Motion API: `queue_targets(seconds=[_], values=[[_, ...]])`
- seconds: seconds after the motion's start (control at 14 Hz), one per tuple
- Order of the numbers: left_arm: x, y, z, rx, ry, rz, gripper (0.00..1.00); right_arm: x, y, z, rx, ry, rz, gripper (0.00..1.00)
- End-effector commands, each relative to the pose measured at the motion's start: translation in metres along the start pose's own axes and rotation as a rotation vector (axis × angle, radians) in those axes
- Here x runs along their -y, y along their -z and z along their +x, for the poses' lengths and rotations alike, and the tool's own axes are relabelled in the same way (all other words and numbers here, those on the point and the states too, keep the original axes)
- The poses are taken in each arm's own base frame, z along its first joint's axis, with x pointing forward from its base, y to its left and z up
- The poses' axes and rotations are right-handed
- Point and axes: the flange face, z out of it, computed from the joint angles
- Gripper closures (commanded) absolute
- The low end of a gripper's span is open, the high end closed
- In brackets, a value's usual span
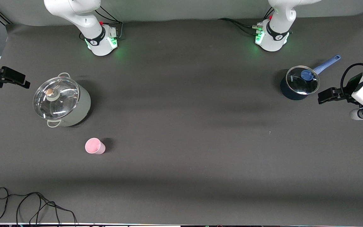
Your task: Transfer pink cup from left to right arm
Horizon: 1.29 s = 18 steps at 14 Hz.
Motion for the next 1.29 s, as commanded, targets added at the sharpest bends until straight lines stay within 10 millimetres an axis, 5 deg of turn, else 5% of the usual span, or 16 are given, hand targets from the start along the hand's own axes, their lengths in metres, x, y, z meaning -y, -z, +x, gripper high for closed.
queue_targets(seconds=[0.0, 0.29, 1.21], values=[[0.0, 0.005, -0.008, -0.017, -0.018, -0.012, 0.0, 0.002, -0.036, 0.007, -0.047, 0.025, -0.01, 0.0], [0.0, 0.001, -0.007, -0.01, -0.048, -0.049, 0.0, 0.024, -0.044, 0.006, -0.101, 0.069, -0.006, 0.0], [-0.004, 0.017, -0.016, -0.027, -0.052, -0.041, 0.0, 0.01, -0.044, 0.008, -0.102, 0.051, -0.009, 0.0]])
